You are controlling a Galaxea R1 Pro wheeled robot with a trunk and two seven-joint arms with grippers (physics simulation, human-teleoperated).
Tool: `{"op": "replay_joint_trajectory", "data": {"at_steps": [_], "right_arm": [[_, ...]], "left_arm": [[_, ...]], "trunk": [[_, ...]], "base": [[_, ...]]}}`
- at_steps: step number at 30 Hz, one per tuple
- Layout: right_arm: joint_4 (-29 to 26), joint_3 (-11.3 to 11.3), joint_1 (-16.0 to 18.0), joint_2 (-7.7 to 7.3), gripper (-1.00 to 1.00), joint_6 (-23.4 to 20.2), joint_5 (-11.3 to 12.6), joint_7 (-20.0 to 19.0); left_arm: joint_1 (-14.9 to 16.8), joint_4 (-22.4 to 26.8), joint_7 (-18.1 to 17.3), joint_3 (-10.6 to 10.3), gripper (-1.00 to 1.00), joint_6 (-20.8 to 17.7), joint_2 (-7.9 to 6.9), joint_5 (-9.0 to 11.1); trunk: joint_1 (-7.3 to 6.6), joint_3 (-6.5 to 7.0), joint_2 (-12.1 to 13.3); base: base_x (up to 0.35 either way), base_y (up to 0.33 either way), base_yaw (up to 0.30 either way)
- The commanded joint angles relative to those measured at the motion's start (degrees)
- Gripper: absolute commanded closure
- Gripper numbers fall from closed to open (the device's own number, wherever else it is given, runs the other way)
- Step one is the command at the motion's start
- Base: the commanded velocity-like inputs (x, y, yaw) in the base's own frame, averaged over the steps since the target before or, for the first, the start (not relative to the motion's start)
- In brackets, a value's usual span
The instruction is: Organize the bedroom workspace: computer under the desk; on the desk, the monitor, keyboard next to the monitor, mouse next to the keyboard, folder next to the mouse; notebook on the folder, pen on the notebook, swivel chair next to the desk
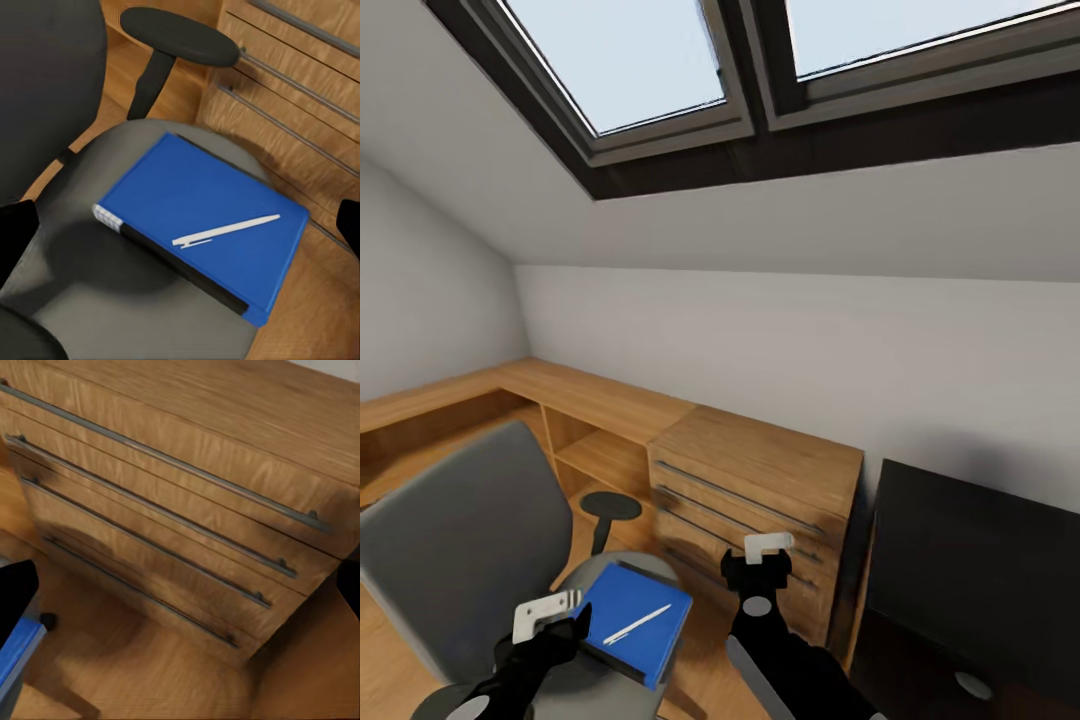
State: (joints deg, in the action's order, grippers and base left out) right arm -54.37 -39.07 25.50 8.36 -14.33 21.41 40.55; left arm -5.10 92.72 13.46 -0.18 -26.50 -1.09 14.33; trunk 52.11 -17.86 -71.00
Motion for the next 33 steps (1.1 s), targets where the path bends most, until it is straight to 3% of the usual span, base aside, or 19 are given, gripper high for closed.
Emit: {"op": "replay_joint_trajectory", "data": {"at_steps": [1,9,22,33], "right_arm": [[-0.03,-0.19,0.08,-0.01,-1.00,-0.35,0.25,0.36],[0.05,-0.14,0.08,-0.05,-1.00,-0.40,0.29,0.09],[0.05,-0.22,0.08,-0.03,-1.00,-0.43,0.30,0.05],[0.05,-0.22,0.08,-0.02,-1.00,-0.43,0.30,0.12]], "left_arm": [[0.00,0.09,0.43,-0.04,-1.00,-0.18,-0.04,0.61],[0.00,0.07,0.43,-0.01,-1.00,-0.26,-0.02,0.61],[0.00,0.01,0.43,-0.17,-1.00,-0.39,0.03,0.61],[0.00,0.00,0.43,-0.15,-1.00,-0.43,0.03,0.61]], "trunk": [[0.03,-0.06,-0.04],[0.03,-0.06,-0.04],[0.03,-0.06,-0.04],[0.03,-0.06,-0.04]], "base": [[0.199,0.278,0.000],[0.196,0.198,0.000],[0.066,0.016,0.000],[-0.076,-0.184,0.083]]}}
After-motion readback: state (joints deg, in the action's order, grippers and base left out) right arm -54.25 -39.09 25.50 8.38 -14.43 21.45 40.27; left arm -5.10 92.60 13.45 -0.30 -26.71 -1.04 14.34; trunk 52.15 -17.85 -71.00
